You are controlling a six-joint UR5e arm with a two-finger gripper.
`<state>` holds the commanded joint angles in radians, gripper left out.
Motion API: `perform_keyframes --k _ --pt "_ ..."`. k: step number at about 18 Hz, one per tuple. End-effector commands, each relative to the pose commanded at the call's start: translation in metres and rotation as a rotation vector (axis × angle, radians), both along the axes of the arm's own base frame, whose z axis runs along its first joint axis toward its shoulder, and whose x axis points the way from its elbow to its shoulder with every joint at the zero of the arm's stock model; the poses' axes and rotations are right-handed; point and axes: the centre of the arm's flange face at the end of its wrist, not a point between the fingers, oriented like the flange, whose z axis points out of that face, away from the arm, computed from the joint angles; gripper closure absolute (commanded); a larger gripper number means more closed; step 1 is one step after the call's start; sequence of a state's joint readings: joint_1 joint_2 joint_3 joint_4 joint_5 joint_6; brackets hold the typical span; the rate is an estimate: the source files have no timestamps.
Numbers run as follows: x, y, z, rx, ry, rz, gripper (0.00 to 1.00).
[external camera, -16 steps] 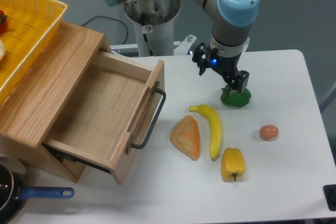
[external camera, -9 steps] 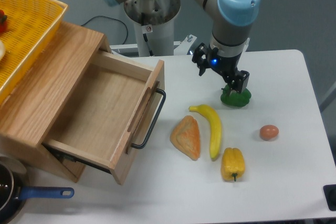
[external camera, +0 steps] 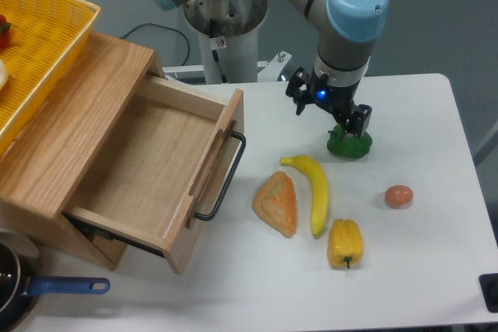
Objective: Pick up the banana
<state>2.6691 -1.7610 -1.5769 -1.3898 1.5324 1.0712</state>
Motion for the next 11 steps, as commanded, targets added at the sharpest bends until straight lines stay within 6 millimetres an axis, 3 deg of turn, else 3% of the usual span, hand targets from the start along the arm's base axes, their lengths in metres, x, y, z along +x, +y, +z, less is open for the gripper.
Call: perform_keyframes --k 8,11 --pt "-0.023 0.003 -0.022 0.039 -0.002 0.201 0.00" --pt "-0.031 0.007 -0.049 0.012 -0.043 0.225 0.00"
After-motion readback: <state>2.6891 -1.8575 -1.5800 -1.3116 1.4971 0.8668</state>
